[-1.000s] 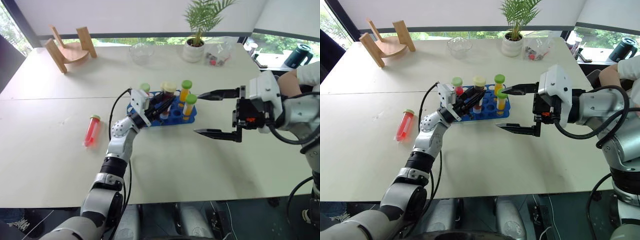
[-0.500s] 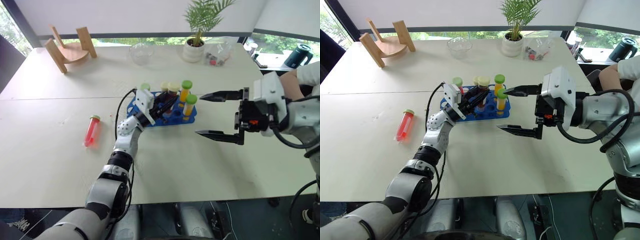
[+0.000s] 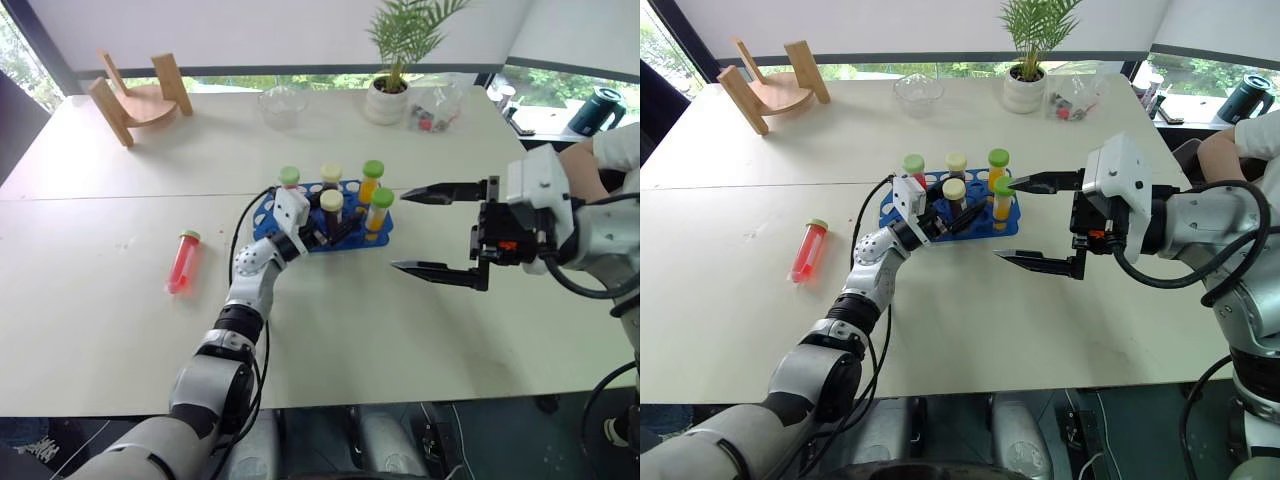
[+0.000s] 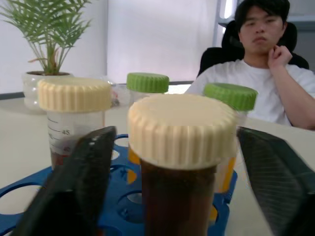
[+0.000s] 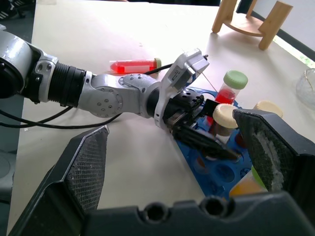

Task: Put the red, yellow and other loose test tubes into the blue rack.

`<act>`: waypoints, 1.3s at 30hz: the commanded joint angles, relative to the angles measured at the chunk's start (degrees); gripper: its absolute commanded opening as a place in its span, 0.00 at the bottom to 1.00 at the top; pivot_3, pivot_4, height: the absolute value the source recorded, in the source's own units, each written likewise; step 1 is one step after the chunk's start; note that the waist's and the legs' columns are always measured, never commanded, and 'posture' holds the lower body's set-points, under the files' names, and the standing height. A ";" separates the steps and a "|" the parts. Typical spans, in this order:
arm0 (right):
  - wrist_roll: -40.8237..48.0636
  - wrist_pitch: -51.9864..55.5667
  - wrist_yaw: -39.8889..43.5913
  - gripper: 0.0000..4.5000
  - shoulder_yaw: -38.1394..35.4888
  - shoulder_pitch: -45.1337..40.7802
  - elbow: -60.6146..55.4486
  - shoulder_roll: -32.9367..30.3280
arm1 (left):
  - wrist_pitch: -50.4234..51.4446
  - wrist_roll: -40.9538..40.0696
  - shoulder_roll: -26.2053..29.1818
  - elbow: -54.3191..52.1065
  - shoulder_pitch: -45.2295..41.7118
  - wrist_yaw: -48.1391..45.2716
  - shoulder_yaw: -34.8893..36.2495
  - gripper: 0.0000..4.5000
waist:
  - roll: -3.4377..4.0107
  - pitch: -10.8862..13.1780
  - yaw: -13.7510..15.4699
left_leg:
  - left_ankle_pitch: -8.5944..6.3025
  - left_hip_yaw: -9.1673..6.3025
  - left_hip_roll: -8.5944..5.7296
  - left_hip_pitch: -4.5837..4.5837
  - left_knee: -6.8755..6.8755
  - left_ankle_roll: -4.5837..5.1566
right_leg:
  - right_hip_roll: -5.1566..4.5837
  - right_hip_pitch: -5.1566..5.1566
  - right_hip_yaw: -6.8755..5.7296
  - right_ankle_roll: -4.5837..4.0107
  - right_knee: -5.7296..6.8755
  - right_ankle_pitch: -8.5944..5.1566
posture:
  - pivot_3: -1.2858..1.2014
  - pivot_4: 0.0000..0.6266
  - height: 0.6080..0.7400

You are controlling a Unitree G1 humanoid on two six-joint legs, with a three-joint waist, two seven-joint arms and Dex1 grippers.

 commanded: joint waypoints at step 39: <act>-2.78 -6.17 3.93 1.00 4.51 -4.77 4.70 2.65 | 116.33 -7.87 43.65 -38.70 -2.11 21.00 0.81 0.98 | -0.11 0.15 -1.41 | -0.01 -0.08 0.01 -0.05 -0.05 0.00 | -0.06 -0.07 -0.12 0.00 0.07 -0.09 | 0.52 0.24 1.00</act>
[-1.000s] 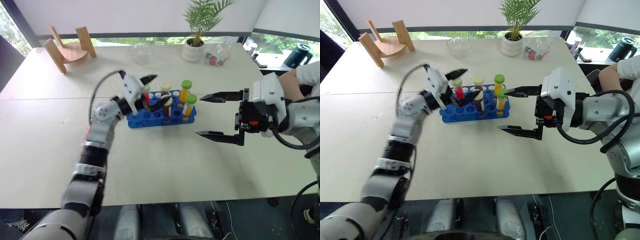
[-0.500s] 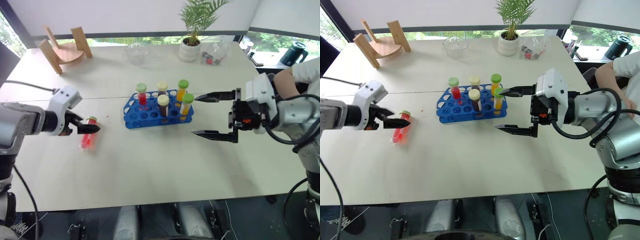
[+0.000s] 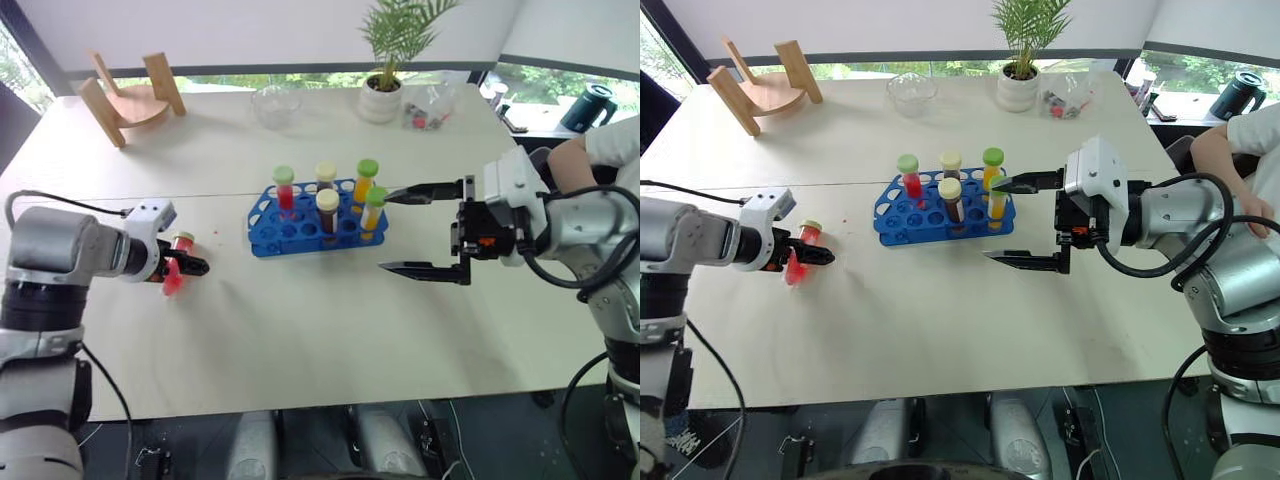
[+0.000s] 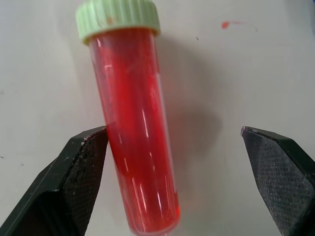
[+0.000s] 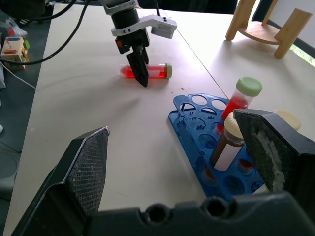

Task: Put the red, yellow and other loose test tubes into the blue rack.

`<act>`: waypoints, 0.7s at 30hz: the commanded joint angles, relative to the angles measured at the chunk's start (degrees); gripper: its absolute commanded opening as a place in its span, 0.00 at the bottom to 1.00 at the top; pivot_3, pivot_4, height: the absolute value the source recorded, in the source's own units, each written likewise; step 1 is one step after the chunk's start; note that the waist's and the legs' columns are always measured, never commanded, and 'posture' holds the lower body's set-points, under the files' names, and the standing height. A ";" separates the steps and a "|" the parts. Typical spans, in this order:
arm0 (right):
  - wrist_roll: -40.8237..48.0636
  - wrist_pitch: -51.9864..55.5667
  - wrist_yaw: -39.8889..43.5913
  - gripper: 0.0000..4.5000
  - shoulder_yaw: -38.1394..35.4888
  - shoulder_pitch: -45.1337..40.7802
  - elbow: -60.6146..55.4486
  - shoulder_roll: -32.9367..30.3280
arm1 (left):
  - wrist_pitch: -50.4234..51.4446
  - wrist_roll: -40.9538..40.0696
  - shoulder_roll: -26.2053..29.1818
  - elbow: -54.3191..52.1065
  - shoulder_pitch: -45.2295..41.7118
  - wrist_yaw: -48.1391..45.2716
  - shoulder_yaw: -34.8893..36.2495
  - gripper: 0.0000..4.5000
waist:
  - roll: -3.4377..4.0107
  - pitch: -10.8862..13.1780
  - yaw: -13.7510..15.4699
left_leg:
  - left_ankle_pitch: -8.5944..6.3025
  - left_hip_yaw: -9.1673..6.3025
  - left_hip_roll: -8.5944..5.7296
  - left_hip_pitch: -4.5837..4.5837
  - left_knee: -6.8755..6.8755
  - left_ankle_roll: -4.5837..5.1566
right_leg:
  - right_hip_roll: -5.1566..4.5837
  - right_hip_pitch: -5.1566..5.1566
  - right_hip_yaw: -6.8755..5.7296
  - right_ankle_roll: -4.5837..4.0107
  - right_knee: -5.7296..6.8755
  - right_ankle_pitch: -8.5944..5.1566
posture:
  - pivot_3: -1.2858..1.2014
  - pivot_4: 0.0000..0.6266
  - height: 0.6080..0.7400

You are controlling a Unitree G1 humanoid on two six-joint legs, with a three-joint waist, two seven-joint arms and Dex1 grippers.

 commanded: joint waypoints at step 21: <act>0.51 1.72 -2.61 1.00 -4.18 1.64 -4.14 -2.05 | -39.56 -10.49 -19.75 -11.40 -0.02 -10.83 14.00 0.18 | 0.06 -0.05 1.52 | 0.00 0.06 0.00 -0.07 0.02 -0.03 | -0.06 -0.02 0.02 0.00 -0.04 0.01 | 0.52 0.24 1.00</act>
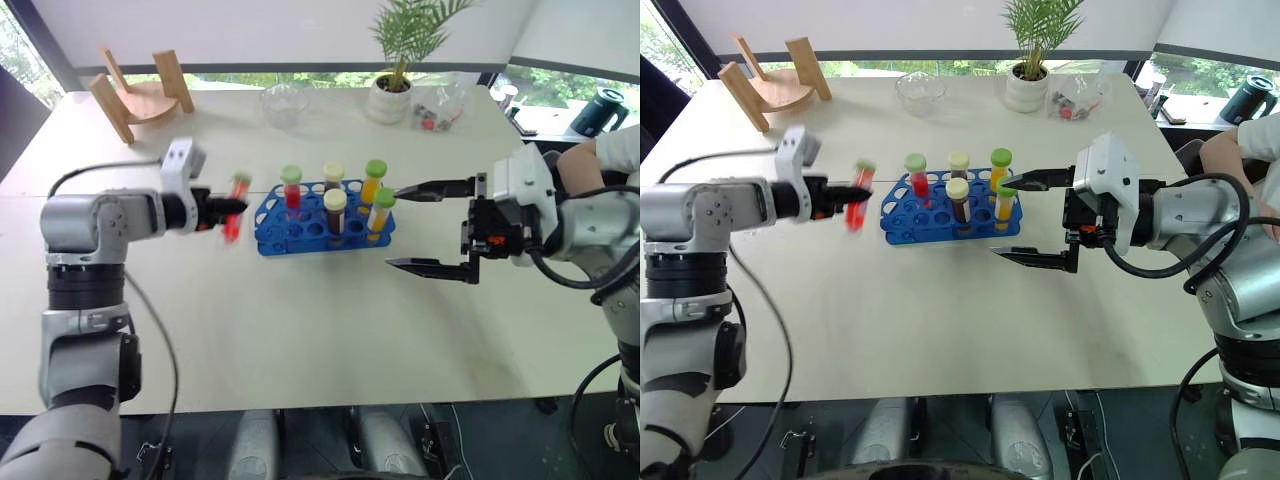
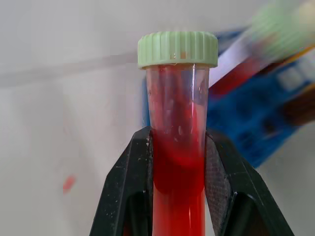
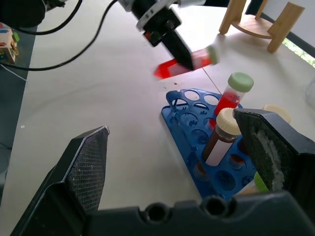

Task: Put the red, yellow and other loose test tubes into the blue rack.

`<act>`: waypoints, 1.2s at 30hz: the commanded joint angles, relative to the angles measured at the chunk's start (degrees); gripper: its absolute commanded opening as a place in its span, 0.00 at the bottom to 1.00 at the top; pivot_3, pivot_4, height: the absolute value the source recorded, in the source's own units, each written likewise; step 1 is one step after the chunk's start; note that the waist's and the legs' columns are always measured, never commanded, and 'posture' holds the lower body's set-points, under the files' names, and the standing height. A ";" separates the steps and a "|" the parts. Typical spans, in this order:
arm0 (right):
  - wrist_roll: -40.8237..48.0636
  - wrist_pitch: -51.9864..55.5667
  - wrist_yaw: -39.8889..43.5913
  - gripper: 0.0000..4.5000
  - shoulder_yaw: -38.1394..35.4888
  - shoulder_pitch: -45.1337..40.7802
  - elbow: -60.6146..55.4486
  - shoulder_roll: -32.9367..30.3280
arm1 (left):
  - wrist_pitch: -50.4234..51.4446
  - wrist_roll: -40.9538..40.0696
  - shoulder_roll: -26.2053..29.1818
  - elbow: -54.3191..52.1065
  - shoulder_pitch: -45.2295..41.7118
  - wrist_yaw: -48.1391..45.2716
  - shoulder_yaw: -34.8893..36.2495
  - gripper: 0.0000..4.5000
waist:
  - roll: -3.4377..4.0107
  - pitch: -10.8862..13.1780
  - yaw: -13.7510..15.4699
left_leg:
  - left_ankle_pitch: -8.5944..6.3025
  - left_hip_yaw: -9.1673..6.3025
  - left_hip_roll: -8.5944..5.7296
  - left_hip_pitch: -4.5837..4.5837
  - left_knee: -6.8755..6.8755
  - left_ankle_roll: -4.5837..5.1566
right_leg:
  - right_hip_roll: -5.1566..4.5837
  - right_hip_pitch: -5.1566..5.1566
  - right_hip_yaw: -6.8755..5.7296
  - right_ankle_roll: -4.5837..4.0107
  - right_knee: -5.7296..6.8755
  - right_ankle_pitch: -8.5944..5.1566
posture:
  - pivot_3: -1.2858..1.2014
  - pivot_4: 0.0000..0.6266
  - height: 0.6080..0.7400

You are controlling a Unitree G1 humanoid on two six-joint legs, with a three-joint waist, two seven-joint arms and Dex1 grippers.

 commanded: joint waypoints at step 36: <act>1.55 0.32 -3.98 1.00 -2.81 2.10 -4.49 -0.47 | -78.44 14.45 -20.92 21.33 16.99 -9.29 -9.71 0.18 | 0.05 -0.03 0.00 | -0.04 0.04 -0.02 0.13 0.09 0.08 | 0.05 0.19 0.08 0.02 -0.11 0.02 | 0.52 0.24 1.00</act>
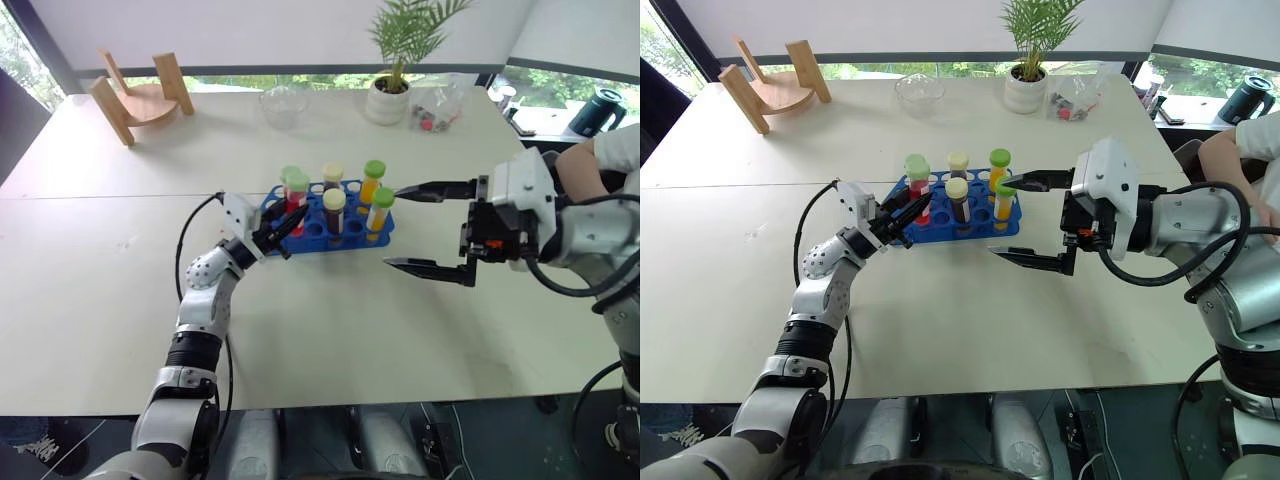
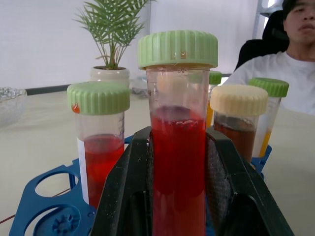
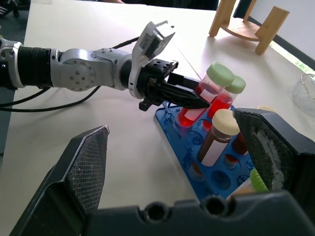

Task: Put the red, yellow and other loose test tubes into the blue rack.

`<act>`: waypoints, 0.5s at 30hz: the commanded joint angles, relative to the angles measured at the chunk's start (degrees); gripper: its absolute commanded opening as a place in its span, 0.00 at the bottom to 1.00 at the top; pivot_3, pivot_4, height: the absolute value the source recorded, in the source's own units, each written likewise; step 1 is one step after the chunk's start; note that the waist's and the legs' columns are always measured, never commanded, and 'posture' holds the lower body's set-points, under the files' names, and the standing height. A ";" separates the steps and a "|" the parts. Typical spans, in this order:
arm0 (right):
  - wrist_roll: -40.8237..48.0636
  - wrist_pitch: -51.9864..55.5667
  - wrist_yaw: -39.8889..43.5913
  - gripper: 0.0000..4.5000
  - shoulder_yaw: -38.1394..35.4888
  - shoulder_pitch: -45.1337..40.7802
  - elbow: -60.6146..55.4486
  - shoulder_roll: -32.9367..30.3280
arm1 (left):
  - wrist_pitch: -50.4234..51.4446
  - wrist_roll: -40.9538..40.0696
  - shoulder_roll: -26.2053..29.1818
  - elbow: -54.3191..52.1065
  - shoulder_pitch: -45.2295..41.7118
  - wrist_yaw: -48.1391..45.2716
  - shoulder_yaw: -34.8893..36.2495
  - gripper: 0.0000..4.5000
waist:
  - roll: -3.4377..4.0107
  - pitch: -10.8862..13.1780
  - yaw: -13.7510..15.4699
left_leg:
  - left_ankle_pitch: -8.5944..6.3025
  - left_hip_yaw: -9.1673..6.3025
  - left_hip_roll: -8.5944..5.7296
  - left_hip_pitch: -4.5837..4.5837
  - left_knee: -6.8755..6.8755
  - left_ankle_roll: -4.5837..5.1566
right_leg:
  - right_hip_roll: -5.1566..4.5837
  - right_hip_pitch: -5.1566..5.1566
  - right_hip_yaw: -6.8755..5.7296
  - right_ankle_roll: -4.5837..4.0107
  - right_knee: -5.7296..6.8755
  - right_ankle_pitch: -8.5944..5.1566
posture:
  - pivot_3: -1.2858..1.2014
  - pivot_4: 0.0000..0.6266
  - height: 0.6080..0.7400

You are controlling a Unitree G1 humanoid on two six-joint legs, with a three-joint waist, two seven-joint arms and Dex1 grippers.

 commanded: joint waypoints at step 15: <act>1.03 0.16 -0.64 1.00 -2.11 0.84 -1.84 -0.51 | 3.01 3.25 10.38 -5.81 1.36 -5.33 -3.00 0.99 | -0.01 0.00 -0.36 | 0.00 0.00 0.02 0.01 -0.01 0.00 | 0.03 -0.01 0.00 0.00 0.00 -0.01 | 0.52 0.24 1.00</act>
